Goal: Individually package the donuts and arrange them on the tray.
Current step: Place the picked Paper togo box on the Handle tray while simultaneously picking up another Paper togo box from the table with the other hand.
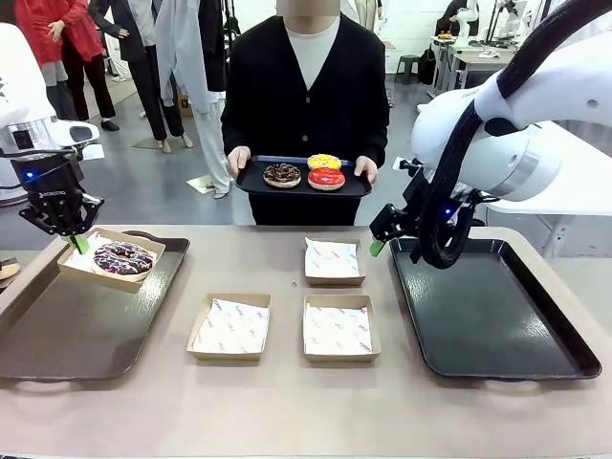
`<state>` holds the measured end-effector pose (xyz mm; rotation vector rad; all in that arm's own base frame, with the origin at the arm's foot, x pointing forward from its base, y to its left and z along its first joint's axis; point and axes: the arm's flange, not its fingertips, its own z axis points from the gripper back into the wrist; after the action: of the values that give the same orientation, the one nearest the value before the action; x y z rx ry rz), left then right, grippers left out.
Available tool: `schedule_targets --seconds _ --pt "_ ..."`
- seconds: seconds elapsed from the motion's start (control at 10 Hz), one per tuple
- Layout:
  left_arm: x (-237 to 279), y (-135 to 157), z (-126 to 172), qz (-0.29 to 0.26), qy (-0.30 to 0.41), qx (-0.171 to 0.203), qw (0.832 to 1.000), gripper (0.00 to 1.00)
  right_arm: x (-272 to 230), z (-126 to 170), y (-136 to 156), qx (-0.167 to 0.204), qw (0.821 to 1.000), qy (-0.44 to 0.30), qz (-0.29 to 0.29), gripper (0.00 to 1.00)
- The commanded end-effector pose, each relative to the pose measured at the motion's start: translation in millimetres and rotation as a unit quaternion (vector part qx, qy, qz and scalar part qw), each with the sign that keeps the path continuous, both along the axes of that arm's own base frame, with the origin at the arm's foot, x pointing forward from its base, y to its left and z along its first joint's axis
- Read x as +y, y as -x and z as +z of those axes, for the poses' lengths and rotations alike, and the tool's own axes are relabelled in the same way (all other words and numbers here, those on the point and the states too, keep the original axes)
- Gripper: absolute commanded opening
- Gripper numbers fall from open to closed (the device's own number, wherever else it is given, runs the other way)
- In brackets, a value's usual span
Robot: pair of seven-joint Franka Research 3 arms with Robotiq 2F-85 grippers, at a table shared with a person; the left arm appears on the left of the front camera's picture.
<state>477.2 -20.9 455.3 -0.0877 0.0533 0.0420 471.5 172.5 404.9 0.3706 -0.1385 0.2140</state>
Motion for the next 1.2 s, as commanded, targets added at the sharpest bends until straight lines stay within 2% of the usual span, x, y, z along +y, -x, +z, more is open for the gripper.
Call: schedule_targets --seconds 0.0,0.3,0.4,0.5,0.8,1.1 --pt "0 2 3 0.000 0.000 -0.002 1.000 0.01 0 0 2 0.001 1.000 -0.001 0.003 1.00" --pt "0 0 0 0.000 0.000 0.000 1.000 0.01 0 0 0 0.000 1.000 0.000 0.000 1.00" --pt "0 -7 -2 -0.017 -0.003 -0.001 1.000 0.01 12 3 -7 -0.007 1.000 0.020 0.004 1.00" --pt "1 -11 -4 -0.010 -0.013 -0.009 1.000 0.01 23 9 -18 -0.005 0.999 0.040 0.015 1.00" --pt "10 -28 -11 -0.004 -0.017 -0.017 1.000 0.01 58 18 -74 0.023 0.995 0.101 -0.006 1.00" --pt "17 -47 -21 0.004 -0.025 -0.035 0.999 0.01 90 -5 -128 0.050 0.988 0.132 -0.059 1.00"
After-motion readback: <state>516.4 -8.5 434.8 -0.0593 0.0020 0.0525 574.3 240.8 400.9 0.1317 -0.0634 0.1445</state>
